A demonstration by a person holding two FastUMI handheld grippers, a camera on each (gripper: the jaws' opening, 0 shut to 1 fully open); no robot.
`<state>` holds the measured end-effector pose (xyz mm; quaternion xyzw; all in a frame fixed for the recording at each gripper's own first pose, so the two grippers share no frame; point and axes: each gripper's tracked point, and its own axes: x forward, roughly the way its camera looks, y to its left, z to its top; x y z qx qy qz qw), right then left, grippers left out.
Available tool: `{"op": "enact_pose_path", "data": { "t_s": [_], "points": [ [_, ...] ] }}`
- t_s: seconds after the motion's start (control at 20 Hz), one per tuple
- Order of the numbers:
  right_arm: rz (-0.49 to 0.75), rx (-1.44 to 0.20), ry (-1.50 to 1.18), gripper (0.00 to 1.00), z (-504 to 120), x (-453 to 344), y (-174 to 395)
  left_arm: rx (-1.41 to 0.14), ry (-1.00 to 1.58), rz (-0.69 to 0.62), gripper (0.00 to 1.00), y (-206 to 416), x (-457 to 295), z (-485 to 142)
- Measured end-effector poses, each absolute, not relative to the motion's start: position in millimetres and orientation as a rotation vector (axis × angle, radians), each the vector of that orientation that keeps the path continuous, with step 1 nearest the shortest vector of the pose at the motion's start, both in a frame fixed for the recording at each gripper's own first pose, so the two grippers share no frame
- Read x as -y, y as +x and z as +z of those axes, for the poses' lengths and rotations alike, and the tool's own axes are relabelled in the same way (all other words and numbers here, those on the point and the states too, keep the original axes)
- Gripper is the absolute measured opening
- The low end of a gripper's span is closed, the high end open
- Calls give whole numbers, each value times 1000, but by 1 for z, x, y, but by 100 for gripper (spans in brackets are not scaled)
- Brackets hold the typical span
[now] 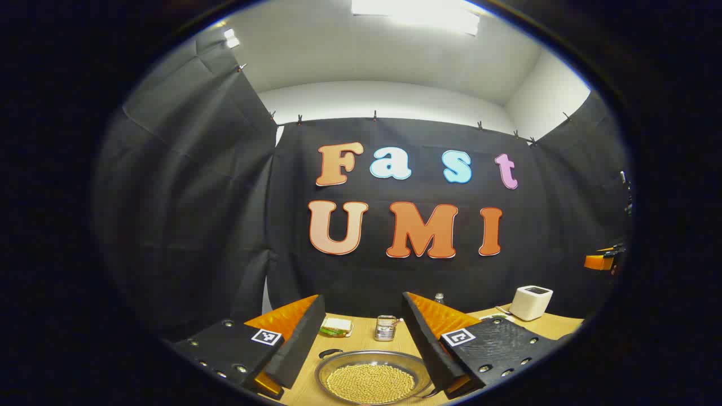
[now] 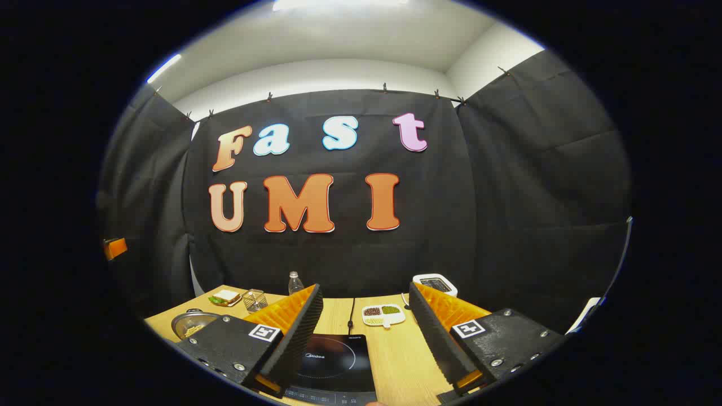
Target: First push the handle of the pot to place it horizontally, then grasp the pot with both hands and set it on the induction cooktop.
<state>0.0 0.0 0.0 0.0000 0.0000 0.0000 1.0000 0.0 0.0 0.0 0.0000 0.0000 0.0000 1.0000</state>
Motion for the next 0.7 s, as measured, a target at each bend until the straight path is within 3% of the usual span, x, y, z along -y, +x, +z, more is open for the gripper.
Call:
{"op": "enact_pose_path", "data": {
  "t_s": [0.05,0.15,0.2,0.25,0.3,0.7],
  "points": [
    [-5,1,-2,95,2,1,-1,1,-13,-10,87,2,7,0],
    [-7,1,3,100,6,5,-3,3,-33,-43,87,6,21,-1],
    [-11,4,7,95,9,7,-4,7,-30,-50,87,7,23,0],
    [-18,9,9,100,11,12,-5,13,-18,-51,87,7,24,1],
    [-24,13,8,95,14,16,-6,19,-11,-49,89,7,24,1],
    [-50,28,-6,95,17,26,-8,6,11,-47,87,6,34,-4]
  ]
}}
